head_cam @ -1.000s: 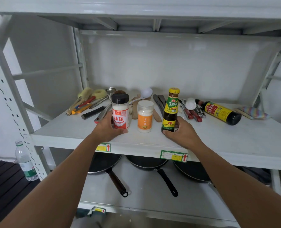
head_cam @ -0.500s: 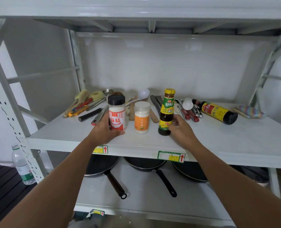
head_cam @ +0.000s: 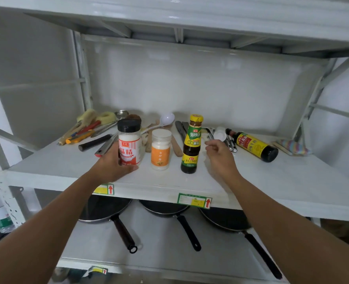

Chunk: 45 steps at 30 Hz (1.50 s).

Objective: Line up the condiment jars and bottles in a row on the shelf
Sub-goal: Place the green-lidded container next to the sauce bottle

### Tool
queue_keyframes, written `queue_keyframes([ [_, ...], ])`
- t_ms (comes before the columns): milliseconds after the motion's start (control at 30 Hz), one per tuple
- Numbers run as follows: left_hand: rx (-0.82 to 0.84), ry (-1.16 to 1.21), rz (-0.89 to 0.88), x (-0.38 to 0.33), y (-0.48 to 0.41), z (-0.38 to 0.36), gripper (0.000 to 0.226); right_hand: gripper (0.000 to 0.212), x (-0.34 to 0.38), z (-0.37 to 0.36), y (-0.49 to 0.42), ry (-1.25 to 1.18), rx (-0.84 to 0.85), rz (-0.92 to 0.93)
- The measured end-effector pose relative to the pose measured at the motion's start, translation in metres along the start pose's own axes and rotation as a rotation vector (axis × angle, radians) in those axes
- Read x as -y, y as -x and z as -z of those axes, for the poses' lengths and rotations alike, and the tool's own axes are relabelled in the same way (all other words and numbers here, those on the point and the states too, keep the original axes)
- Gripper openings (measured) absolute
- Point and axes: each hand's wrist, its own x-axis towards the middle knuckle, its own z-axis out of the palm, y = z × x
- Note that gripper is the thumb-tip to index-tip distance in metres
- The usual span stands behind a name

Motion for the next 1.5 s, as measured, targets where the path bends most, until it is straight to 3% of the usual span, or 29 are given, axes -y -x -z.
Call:
queue_keyframes([
  [133, -0.033, 0.007, -0.006, 0.004, -0.002, -0.005, 0.083, 0.023, -0.012, 0.025, -0.057, 0.317, -0.002, 0.078],
  [333, -0.082, 0.035, -0.027, 0.003, -0.001, -0.007, 0.091, 0.049, -0.033, 0.046, -0.134, 0.655, 0.046, -0.05],
  [633, -0.112, 0.008, -0.029, 0.0, 0.002, -0.007, 0.096, 0.073, -0.052, 0.039, -0.215, 0.635, 0.058, -0.237],
  [1033, -0.102, -0.032, 0.056, -0.001, -0.002, -0.01, 0.104, 0.093, -0.064, -0.003, -0.239, 0.723, 0.033, -0.332],
  [1233, -0.101, -0.024, 0.047, -0.001, -0.003, -0.01, 0.104, 0.088, -0.064, -0.003, -0.228, 0.729, 0.016, -0.23],
  [1367, -0.089, -0.017, 0.055, -0.001, -0.003, -0.01, 0.107, 0.084, -0.061, 0.0, -0.202, 0.821, -0.086, 0.024],
  [1500, -0.069, -0.035, 0.072, -0.007, 0.0, -0.009, 0.112, 0.068, -0.036, 0.009, -0.157, 0.815, -0.145, 0.124],
])
